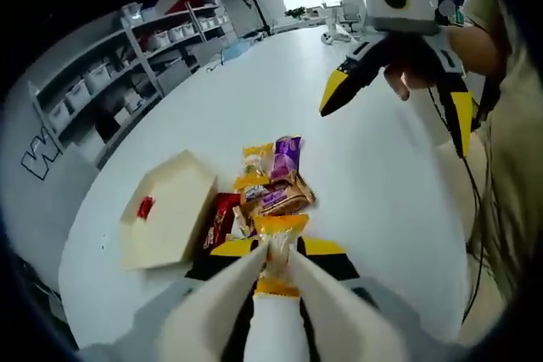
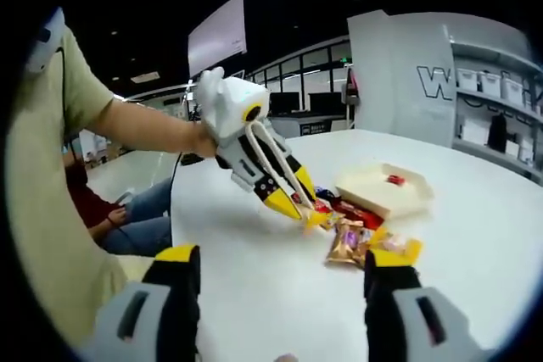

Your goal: Place the target food into the container with the food tongs after gripping and lifting it, then release it inside without dropping or visibly crushing the food.

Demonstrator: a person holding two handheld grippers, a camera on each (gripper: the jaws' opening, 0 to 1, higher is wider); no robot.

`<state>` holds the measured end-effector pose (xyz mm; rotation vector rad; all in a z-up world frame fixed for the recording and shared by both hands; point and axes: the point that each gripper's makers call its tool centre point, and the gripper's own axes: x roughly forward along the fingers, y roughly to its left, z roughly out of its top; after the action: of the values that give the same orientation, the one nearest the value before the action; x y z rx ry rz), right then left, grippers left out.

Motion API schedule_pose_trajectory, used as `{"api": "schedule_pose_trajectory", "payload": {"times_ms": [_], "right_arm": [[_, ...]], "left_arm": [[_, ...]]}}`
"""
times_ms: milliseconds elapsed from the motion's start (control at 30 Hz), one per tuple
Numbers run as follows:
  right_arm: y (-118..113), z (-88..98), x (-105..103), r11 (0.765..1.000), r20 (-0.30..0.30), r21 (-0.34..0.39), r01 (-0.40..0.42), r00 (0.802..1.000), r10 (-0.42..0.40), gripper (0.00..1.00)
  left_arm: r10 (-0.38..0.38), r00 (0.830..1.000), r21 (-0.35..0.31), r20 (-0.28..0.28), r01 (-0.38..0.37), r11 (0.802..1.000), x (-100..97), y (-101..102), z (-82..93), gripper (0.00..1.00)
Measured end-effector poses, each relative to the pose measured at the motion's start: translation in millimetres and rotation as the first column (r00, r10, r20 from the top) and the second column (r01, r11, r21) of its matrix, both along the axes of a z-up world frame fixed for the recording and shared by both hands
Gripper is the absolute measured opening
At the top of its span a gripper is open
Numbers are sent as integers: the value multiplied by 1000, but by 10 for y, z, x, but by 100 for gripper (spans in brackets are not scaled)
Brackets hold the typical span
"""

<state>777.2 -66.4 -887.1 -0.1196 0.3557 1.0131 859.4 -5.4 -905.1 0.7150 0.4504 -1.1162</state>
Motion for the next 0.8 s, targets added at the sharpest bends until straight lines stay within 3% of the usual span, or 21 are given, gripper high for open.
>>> {"api": "schedule_pose_trajectory", "payload": {"times_ms": [367, 500, 800], "right_arm": [[-4, 28, -7, 1000, 6, 4, 1, 1000, -1, 77], [-19, 36, -16, 1000, 8, 7, 4, 1000, -4, 77], [-12, 33, -29, 1000, 8, 5, 4, 1000, -4, 77]], "left_arm": [[10, 1000, -44, -11, -11, 999, 208, -1, 342, 17], [33, 999, -77, -7, -34, 996, 375, 8, 518, 17], [87, 995, -61, 39, -85, 995, 828, 76, 654, 17]]}}
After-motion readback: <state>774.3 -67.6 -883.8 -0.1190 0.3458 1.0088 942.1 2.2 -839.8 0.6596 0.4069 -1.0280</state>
